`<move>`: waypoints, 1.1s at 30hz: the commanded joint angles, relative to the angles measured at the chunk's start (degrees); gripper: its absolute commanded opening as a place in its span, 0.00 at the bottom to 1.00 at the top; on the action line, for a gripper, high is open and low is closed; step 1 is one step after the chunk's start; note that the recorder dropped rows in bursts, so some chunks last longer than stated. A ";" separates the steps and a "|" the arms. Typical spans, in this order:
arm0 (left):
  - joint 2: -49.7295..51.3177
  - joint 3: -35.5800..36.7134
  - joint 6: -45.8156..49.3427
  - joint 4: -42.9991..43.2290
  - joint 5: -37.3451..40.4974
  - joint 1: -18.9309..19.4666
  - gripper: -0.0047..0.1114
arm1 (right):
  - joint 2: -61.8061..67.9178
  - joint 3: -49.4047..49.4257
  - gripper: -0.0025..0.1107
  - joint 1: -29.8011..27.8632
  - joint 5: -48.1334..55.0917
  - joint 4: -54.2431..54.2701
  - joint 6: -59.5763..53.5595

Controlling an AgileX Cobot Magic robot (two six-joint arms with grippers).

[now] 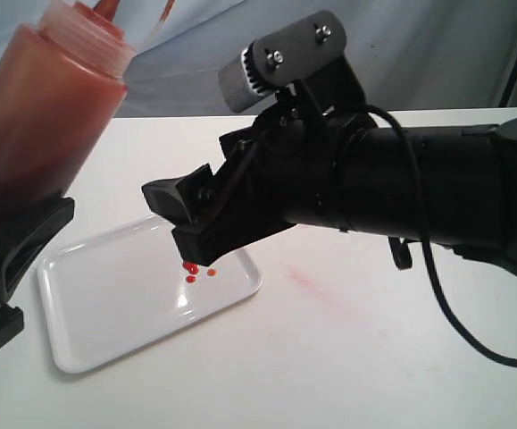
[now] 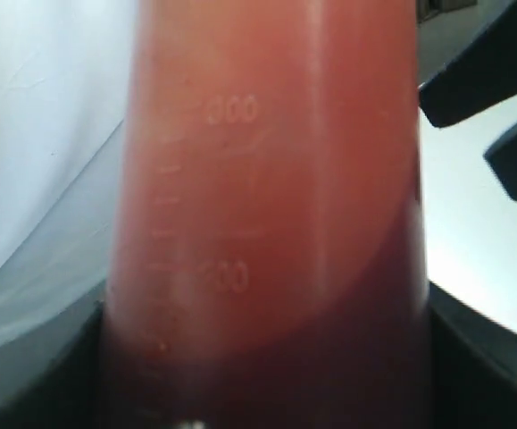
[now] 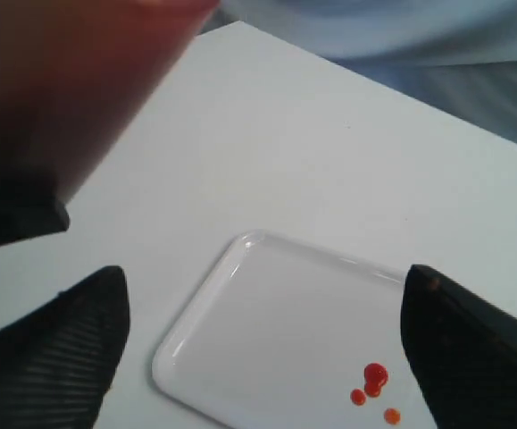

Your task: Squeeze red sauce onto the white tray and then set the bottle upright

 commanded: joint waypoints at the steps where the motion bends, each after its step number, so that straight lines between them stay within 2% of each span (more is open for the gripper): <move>1: -0.35 2.25 -1.16 -0.27 -12.52 0.02 0.04 | -1.38 -0.36 0.70 -0.43 -0.41 -0.08 -0.75; 16: -0.35 2.42 -4.32 0.42 -12.68 0.02 0.04 | -2.00 -0.36 0.70 -0.43 8.36 -0.08 -3.28; 21: -0.35 4.84 -8.28 3.62 -19.64 0.02 0.04 | -2.00 -0.36 0.70 -0.43 8.75 -0.08 -6.03; 29: -0.11 7.39 -9.94 3.62 -24.17 0.02 0.04 | -2.60 -0.36 0.70 -0.43 10.90 -0.08 -9.50; 33: 1.75 9.00 -13.40 6.48 -30.98 0.02 0.04 | -2.48 -0.36 0.70 -0.43 11.26 -0.08 -9.60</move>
